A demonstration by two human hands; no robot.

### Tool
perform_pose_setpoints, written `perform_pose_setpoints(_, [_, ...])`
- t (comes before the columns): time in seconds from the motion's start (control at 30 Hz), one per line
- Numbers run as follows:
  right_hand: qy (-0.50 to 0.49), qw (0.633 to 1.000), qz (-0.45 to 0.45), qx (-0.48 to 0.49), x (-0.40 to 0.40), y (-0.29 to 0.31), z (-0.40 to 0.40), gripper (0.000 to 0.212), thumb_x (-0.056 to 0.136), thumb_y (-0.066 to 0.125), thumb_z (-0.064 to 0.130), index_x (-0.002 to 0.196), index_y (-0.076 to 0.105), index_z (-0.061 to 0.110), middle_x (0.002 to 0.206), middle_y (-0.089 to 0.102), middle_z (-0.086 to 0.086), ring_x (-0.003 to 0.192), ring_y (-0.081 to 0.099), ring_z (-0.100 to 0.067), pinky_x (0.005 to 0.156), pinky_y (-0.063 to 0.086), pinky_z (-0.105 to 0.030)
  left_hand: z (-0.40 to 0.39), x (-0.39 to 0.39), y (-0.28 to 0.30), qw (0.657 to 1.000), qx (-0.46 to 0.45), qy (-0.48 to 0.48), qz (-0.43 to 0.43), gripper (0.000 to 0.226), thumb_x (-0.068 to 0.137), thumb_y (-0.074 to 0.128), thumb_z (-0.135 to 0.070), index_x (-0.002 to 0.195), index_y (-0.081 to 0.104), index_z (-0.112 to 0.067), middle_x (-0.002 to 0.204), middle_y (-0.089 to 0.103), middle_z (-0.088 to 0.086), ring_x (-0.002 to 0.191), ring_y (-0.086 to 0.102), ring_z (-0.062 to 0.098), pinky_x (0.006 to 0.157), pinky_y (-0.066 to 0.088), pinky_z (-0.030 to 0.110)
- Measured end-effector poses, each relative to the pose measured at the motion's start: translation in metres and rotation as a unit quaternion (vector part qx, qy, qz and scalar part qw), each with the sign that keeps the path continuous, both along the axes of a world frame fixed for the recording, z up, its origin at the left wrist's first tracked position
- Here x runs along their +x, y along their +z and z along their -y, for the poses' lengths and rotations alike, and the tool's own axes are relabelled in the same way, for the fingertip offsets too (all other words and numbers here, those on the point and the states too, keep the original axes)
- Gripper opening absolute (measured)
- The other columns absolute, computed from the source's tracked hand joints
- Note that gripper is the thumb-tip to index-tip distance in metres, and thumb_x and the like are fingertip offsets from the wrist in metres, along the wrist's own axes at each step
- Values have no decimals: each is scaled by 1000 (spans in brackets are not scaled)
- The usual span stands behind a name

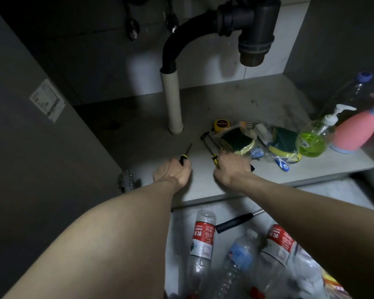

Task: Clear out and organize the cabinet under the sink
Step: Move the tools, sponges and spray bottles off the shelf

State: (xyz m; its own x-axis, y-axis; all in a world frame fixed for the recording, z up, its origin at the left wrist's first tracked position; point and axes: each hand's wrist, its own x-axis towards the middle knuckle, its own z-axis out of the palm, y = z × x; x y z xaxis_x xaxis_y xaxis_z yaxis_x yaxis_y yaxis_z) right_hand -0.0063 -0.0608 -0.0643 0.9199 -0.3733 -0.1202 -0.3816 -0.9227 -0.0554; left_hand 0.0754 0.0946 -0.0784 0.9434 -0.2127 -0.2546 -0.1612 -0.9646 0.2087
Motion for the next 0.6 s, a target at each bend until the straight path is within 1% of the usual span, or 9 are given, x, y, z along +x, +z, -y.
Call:
perform_pose_setpoints(0.07, [-25, 999, 22, 28, -8, 5, -4, 20, 96, 47, 27, 100, 58, 11, 101, 69, -13, 86, 63, -33, 66, 39, -34, -4, 1, 4, 1000, -4, 3, 6, 64, 100, 25, -57, 118, 66, -11, 120, 65, 18, 112, 61, 37, 76, 36, 35])
perform_pose_setpoints(0.13, [-81, 992, 47, 78, -17, 12, -7, 22, 100, 42, 26, 85, 53, 15, 95, 67, -14, 84, 61, -34, 67, 38, -34, -8, 2, 11, 1000, -12, 1, 12, 62, 102, 28, -56, 122, 62, -8, 125, 62, 20, 117, 58, 39, 77, 36, 36])
perform_pose_setpoints(0.27, [-206, 930, 118, 281, -43, 34, -4, 35, 106, 33, 24, 89, 57, 5, 98, 60, -17, 92, 58, -34, 77, 41, -36, -10, -6, 34, 999, -32, -10, 11, 56, 103, 31, -51, 123, 59, -7, 129, 59, 23, 120, 56, 41, 86, 44, 39])
perform_pose_setpoints(0.33, [-230, 879, 162, 385, -66, 45, -3, 45, 109, 30, 35, 108, 62, 4, 111, 62, -15, 107, 59, -31, 90, 43, -37, -8, -16, 47, 999, -35, -18, 7, 50, 104, 32, -45, 122, 59, -7, 129, 59, 23, 119, 56, 41, 87, 44, 39])
perform_pose_setpoints(0.37, [-238, 848, 180, 437, -81, 50, -4, 47, 108, 31, 41, 116, 61, 6, 113, 60, -11, 107, 58, -26, 93, 42, -36, -7, -22, 54, 999, -33, -24, 6, 46, 104, 34, -40, 122, 59, -6, 130, 59, 23, 119, 56, 41, 88, 44, 38])
perform_pose_setpoints(0.4, [-245, 812, 192, 494, -96, 55, -5, 46, 107, 33, 46, 116, 60, 9, 107, 59, -11, 95, 59, -24, 89, 45, -36, -5, -29, 61, 999, -30, -32, 4, 42, 103, 37, -36, 124, 58, -6, 131, 58, 23, 120, 56, 41, 89, 45, 38])
perform_pose_setpoints(0.47, [-267, 718, 200, 611, -127, 66, -6, 35, 106, 41, 43, 96, 56, 13, 82, 54, -7, 60, 49, -16, 61, 48, -32, -5, -45, 74, 998, -24, -57, -3, 36, 101, 42, -27, 128, 53, -6, 134, 57, 22, 124, 54, 41, 94, 45, 39])
perform_pose_setpoints(0.53, [-282, 640, 194, 688, -160, 75, 0, 24, 105, 49, 33, 101, 55, 11, 75, 48, -4, 54, 42, -12, 52, 48, -27, -4, -65, 85, 996, -24, -85, -19, 39, 99, 44, -26, 130, 44, -3, 135, 55, 24, 126, 53, 42, 98, 43, 42])
perform_pose_setpoints(0.6, [-282, 620, 167, 713, -192, 82, 11, 23, 104, 54, 24, 117, 60, 7, 77, 52, -5, 60, 53, -14, 55, 54, -27, -3, -87, 91, 994, -24, -106, -29, 41, 99, 44, -29, 130, 41, -1, 132, 56, 25, 124, 54, 43, 95, 43, 44])
